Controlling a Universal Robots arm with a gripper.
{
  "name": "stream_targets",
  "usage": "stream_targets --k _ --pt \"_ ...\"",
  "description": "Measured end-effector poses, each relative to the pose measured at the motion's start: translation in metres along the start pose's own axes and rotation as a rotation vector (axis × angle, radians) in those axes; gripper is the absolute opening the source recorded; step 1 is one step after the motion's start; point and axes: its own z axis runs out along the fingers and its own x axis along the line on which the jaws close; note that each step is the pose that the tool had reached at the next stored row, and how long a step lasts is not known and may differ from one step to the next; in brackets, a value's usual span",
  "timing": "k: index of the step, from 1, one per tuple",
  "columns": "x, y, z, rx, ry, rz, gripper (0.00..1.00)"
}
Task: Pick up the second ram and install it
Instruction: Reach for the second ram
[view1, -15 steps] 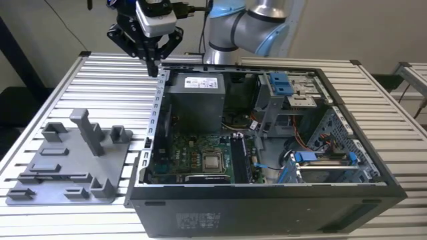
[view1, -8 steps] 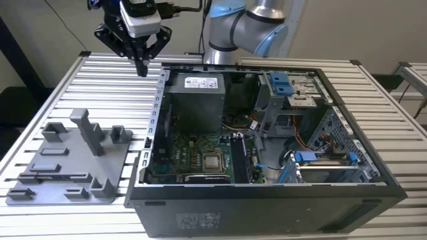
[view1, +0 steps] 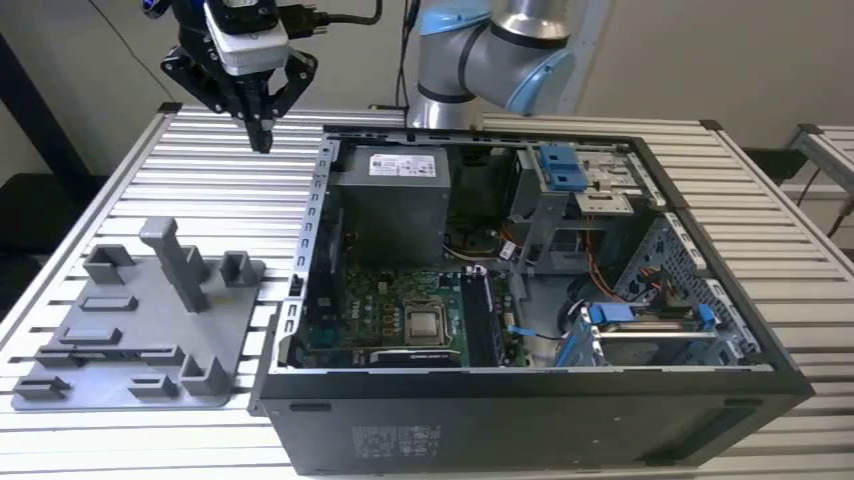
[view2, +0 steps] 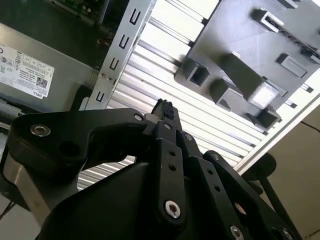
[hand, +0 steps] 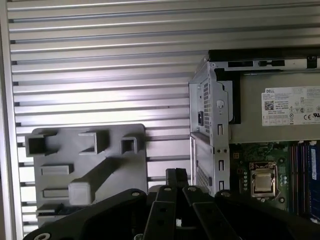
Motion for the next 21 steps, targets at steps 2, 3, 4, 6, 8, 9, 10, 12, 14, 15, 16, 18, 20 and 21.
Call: stream_targets --k 2,3,4,6,8,9,10,12,14,15,16,18,20,21 --pt "0.0062 -0.0004 0.0002 -0.0005 0.0002 0.0 0.11" --pt "0.0091 -0.0006 0.0002 -0.0005 0.0003 0.0 0.11" --pt "0.0119 -0.0008 0.0003 -0.0006 0.0003 0.0 0.11" --pt "0.017 -0.0012 0.0003 -0.0007 0.0004 0.0 0.11" --pt "0.0219 -0.0015 0.0003 -0.0008 0.0005 0.0 0.11" --pt "0.0241 -0.0016 0.0003 -0.0009 0.0006 0.0 0.11" --pt "0.0264 -0.0018 0.0004 -0.0009 0.0006 0.0 0.11" --pt "0.0314 -0.0021 0.0004 -0.0009 0.0007 0.0 0.11" --pt "0.0369 -0.0025 0.0004 -0.0009 0.0007 0.0 0.11" --pt "0.0396 -0.0027 0.0004 -0.0009 0.0007 0.0 0.11" --pt "0.0423 -0.0029 0.0004 -0.0009 0.0007 0.0 0.11" --pt "0.0471 -0.0032 0.0004 -0.0009 0.0007 0.0 0.11" --pt "0.052 -0.0035 0.0005 -0.0009 0.0009 0.0 0.11" --pt "0.0543 -0.0037 0.0005 -0.0009 0.0009 0.0 0.11"
